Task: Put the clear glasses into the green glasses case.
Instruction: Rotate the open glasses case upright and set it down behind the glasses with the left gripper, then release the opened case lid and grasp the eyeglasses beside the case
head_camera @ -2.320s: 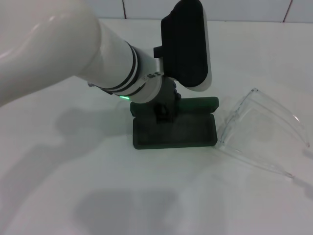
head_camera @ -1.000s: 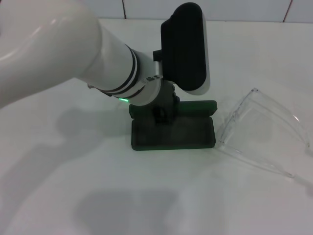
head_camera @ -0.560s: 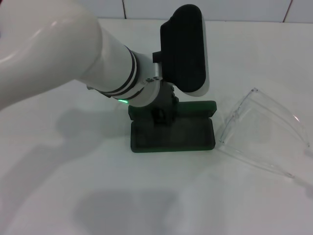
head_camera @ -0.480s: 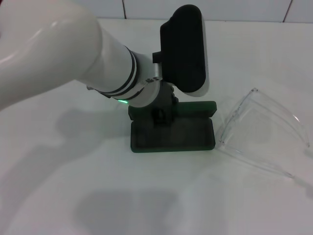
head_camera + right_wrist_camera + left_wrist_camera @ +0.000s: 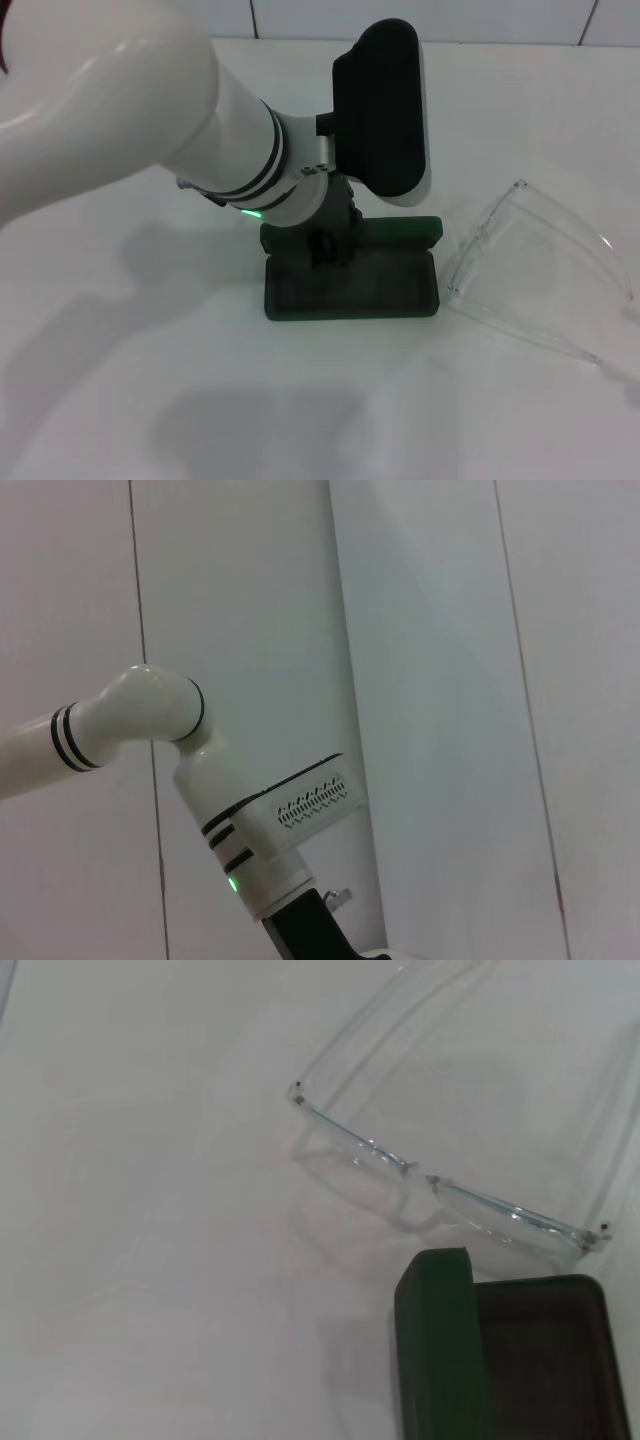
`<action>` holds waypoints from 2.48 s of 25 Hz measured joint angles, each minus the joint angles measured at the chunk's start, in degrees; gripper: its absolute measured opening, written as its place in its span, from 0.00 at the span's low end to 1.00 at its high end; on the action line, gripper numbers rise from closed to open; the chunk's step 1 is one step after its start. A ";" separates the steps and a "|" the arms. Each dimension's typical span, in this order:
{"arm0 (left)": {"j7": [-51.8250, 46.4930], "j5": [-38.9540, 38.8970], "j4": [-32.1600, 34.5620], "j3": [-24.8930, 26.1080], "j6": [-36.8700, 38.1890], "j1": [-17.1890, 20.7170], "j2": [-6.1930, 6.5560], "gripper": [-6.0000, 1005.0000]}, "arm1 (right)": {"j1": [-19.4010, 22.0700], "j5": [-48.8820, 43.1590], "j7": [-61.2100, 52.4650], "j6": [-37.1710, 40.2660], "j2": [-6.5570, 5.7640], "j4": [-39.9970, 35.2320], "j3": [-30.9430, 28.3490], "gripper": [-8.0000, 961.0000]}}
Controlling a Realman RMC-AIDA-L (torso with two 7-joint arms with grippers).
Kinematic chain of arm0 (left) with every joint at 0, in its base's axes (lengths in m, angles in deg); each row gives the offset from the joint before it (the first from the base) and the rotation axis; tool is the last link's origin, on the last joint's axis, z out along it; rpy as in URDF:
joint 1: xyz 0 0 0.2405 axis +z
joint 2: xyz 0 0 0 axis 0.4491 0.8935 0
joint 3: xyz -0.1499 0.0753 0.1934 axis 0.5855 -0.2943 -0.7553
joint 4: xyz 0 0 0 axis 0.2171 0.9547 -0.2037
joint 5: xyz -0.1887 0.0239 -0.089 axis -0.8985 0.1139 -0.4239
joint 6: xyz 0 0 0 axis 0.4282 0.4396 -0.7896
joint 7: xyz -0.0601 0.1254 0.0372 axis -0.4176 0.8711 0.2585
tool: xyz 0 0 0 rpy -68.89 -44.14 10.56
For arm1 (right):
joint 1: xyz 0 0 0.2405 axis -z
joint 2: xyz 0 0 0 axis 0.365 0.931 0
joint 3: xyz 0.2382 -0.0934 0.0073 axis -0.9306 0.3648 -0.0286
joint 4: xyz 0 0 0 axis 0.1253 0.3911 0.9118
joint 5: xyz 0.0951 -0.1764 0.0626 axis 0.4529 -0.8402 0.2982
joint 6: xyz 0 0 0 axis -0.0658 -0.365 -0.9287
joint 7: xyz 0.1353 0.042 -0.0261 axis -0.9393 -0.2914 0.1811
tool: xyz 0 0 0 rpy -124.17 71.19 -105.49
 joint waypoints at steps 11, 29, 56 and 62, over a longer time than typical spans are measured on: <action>0.14 0.04 0.38 0.25 -0.05 0.04 -0.05 0.29 | 0.00 0.03 -0.15 0.27 0.06 0.00 0.00 0.74; -0.85 1.50 4.48 -0.16 0.97 0.44 -0.05 0.31 | 0.23 0.29 -0.13 0.58 0.05 0.00 0.00 0.74; 9.87 -33.41 20.85 33.29 7.94 11.14 0.45 0.28 | -0.69 0.71 -8.35 -3.38 0.00 -0.29 -7.27 0.73; 18.05 -51.28 15.32 52.00 15.54 15.75 0.62 0.23 | -4.04 -2.65 -15.73 -7.43 -0.66 -0.56 -6.95 0.73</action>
